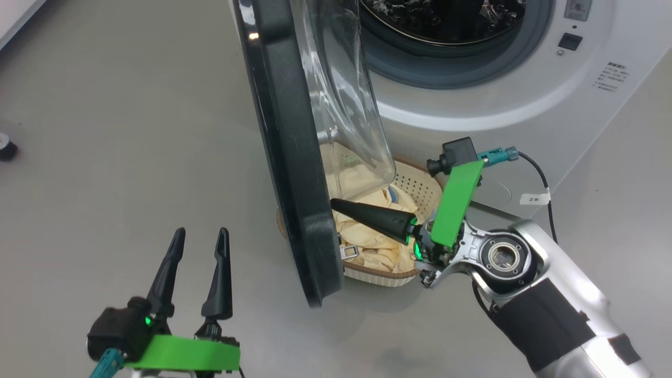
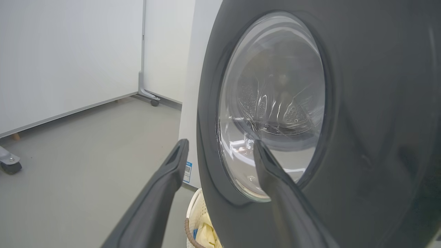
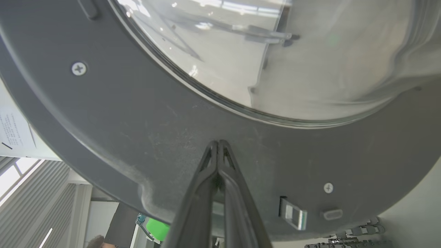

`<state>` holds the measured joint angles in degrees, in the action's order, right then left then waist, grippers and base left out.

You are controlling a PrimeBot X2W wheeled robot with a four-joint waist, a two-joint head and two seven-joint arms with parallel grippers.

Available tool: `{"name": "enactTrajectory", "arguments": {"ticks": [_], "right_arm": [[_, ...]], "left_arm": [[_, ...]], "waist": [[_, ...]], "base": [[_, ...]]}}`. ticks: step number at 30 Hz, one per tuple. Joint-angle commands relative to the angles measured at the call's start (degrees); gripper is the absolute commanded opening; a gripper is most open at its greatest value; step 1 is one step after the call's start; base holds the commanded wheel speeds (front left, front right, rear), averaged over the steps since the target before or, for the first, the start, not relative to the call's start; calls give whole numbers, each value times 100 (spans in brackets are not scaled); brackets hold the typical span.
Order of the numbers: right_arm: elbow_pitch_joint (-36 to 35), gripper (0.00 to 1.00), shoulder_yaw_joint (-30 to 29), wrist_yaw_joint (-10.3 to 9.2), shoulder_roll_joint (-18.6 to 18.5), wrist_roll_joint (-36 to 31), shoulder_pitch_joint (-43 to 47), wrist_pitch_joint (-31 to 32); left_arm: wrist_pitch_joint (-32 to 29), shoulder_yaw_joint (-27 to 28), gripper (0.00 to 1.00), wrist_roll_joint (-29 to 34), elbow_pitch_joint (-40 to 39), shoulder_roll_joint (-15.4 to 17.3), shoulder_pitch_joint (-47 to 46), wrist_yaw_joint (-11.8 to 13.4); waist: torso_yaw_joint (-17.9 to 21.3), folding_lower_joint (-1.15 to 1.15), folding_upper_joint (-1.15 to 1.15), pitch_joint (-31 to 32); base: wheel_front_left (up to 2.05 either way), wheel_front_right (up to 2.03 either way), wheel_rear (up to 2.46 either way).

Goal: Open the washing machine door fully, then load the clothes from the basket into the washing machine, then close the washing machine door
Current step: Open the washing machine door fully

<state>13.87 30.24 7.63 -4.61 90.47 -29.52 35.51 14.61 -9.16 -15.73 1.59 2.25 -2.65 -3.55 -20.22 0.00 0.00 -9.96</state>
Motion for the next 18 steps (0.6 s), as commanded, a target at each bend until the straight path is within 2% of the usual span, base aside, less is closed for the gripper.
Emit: {"name": "enactTrajectory", "arguments": {"ticks": [1, 6, 10, 14, 18], "right_arm": [[-174, 0, 87, -14, 168, 49, -39, -47], [-159, 0, 314, -14, 171, 164, -21, -244], [-254, 0, 329, -14, 143, -7, -49, -361], [-599, 0, 275, -14, -203, -382, -60, -657], [-1017, 0, 293, -14, -701, -877, -9, -1396]], "left_arm": [[39, 204, 100, 23, -172, 63, -60, -22], [39, 234, 100, 63, -145, 63, -50, -44], [39, 293, 100, 111, -140, 63, -32, -56], [39, 364, 100, 203, -99, 63, -11, -102], [39, 491, 100, 292, -41, 63, -11, -158]], "waist": [[18, 0, 0, 9], [95, 0, 0, 57], [213, 0, 0, 102], [341, 0, 0, 171], [469, 0, 0, 238]], "base": [[0, 0, 0], [0, 0, 0], [0, 0, 0], [0, 0, 0], [0, 0, 0]]}}
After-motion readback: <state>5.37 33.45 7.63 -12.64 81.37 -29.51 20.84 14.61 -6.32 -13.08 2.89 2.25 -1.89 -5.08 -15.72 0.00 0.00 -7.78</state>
